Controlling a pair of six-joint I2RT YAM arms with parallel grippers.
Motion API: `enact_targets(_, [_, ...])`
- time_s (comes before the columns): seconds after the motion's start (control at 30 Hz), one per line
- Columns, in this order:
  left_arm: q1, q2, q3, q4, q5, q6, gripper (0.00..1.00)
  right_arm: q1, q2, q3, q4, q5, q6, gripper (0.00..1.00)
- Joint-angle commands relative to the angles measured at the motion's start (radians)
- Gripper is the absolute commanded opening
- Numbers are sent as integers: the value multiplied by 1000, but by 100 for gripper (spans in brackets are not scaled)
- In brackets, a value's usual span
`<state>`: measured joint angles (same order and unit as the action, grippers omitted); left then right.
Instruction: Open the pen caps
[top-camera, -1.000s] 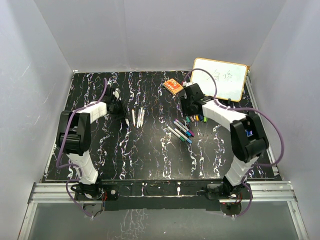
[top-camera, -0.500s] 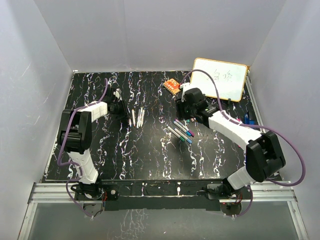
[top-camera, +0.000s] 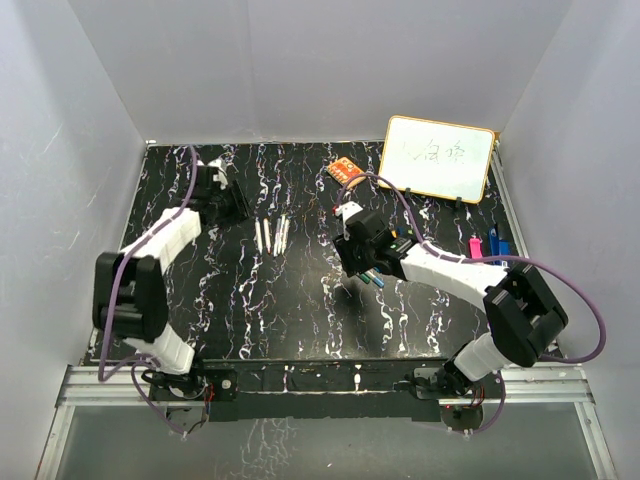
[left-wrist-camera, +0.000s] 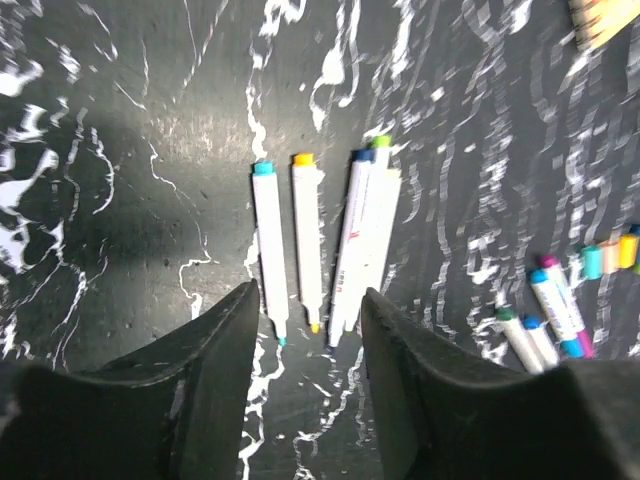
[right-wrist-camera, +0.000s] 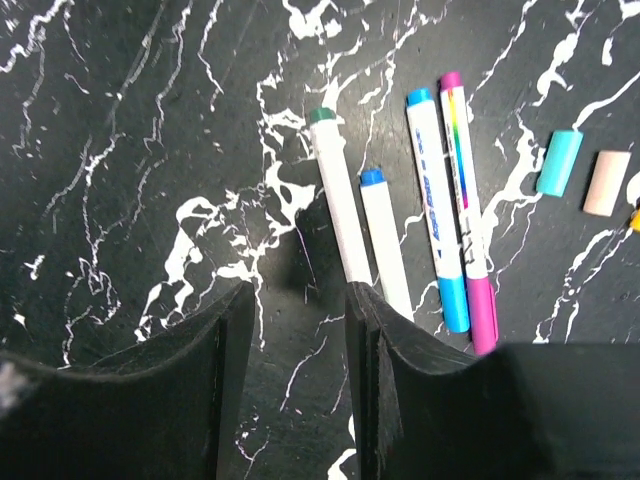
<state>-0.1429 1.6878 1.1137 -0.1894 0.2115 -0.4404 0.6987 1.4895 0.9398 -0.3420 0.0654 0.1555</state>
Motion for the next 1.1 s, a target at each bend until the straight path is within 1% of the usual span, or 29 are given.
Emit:
enact_targets(0.0, [6,-229,-62,47,-74,-27,54,7,7,-23,31,26,4,40])
enact_targets(0.03, [6,-274,-91,86,-61,-34,66,8,11,-26,31,25,4,40])
enact_targets(0.1, [6,-383,-154,172,-47,-61,96,10,18,-33,34,24,8,42])
enact_targets(0.13, [7,-422,-181,208,-35,-73,98,10,24,-36,36,24,8,43])
enact_targets(0.27, [11,-518,-232,297,13,-108,99,10,41,-41,38,30,16,45])
enact_targets(0.47, [12,-589,-259,350,39,-136,99,8,78,-49,44,46,22,46])
enact_targets(1.07, [12,-614,-263,332,14,-129,99,-8,138,-75,97,7,37,45])
